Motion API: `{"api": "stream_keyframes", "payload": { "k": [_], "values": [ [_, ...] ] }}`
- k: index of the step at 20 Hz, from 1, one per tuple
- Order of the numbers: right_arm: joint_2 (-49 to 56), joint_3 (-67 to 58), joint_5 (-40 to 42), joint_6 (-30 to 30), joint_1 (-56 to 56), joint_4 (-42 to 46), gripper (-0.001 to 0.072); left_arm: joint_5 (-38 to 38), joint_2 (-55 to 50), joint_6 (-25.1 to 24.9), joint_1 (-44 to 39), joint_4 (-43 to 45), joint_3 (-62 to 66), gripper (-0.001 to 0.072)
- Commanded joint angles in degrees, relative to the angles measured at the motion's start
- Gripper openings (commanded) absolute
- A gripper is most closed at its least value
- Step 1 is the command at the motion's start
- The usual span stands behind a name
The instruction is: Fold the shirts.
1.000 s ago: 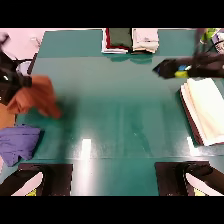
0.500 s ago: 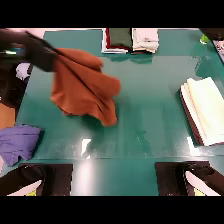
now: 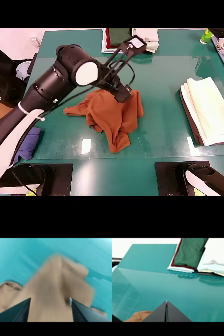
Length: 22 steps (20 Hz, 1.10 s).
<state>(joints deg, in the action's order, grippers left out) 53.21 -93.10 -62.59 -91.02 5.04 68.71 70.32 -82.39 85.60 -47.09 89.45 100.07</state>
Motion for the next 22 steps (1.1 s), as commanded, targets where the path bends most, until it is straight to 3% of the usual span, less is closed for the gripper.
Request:
{"api": "stream_keyframes", "payload": {
  "k": [1, 5, 8, 11, 14, 20, 21, 22],
  "values": [
    [0.1, -0.1, -0.8, 0.0, 0.0, 0.0, 0.0016, 8.1, 1.5, 1.2, 9.7, 1.1, -0.2, 0.0587],
    [0.7, 0.0, -1.1, 0.0, 0.0, 0.1, 0.0016, 11.2, 10.1, 2.5, 28.1, 1.0, -11.3, 0.0589],
    [2.6, 0.0, -2.4, 0.0, 0.0, -0.1, 0.0017, 10.6, 13.1, 1.8, 36.9, 0.6, -24.2, 0.0591],
    [5.0, 0.0, -4.1, 0.0, 0.0, -0.1, 0.0016, 4.9, 12.4, -1.2, 38.7, -0.8, -35.7, 0.0591],
    [7.1, 0.0, -4.7, 0.0, 0.6, 0.0, 0.0016, -3.8, 9.7, -4.2, 38.7, -8.0, -42.8, 0.0591],
    [10.8, 0.0, -8.4, 0.0, 2.4, 0.5, 0.0016, -9.9, 4.0, -4.6, 38.7, -10.0, -43.6, 0.0589],
    [11.5, 0.0, -10.1, 0.0, 2.0, 0.5, 0.0017, -10.2, 4.0, -4.6, 38.7, -10.1, -43.5, 0.0555],
    [12.2, 0.8, -11.7, 0.0, 1.6, 0.5, 0.0016, -10.3, 4.0, -4.7, 38.7, -10.0, -43.3, 0.0318]
  ]
}}
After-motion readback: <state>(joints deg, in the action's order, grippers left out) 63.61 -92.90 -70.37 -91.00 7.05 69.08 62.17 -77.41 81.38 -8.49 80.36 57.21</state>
